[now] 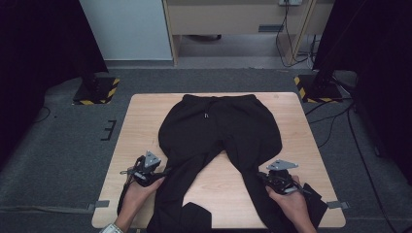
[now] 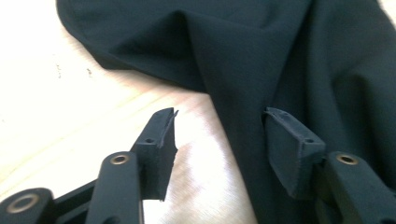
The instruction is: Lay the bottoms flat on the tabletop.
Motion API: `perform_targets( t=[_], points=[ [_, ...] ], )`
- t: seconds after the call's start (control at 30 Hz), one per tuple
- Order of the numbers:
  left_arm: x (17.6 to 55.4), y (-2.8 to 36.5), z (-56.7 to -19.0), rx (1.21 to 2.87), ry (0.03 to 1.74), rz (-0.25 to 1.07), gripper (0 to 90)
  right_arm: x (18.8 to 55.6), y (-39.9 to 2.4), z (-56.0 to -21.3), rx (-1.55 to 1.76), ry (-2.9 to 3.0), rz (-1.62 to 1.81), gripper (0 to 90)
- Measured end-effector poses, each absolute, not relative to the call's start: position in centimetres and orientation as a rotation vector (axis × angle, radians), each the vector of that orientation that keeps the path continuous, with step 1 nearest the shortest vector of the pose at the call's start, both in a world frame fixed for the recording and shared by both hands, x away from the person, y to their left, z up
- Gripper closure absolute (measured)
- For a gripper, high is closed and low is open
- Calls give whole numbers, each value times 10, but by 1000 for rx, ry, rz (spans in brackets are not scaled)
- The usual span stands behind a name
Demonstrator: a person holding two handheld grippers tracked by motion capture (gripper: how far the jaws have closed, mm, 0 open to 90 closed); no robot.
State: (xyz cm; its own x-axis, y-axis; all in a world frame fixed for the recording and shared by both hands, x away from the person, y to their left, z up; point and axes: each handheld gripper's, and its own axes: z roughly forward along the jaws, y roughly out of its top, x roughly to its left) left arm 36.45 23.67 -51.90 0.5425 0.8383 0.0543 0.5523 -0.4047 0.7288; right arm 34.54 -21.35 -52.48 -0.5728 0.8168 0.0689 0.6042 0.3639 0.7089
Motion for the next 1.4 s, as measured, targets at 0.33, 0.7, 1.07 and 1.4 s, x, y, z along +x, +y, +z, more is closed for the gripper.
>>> perform_targets(
  t=[0.33, 0.7, 1.07, 1.4],
  points=[
    [373, 246, -507, 2015, 1134, 602, 419, 318, -253, -508, 1321, 2264, 1090, 628],
    [387, 232, -497, 2007, 1092, 640, 414, 359, -179, -491, 1175, 2285, 1173, 341],
    [400, 224, -502, 2025, 1057, 597, 539, 414, -90, -484, 1170, 2301, 1222, 292],
    [404, 220, -510, 2063, 1072, 498, 669, 430, -53, -511, 1159, 2357, 936, 470]
  ],
)
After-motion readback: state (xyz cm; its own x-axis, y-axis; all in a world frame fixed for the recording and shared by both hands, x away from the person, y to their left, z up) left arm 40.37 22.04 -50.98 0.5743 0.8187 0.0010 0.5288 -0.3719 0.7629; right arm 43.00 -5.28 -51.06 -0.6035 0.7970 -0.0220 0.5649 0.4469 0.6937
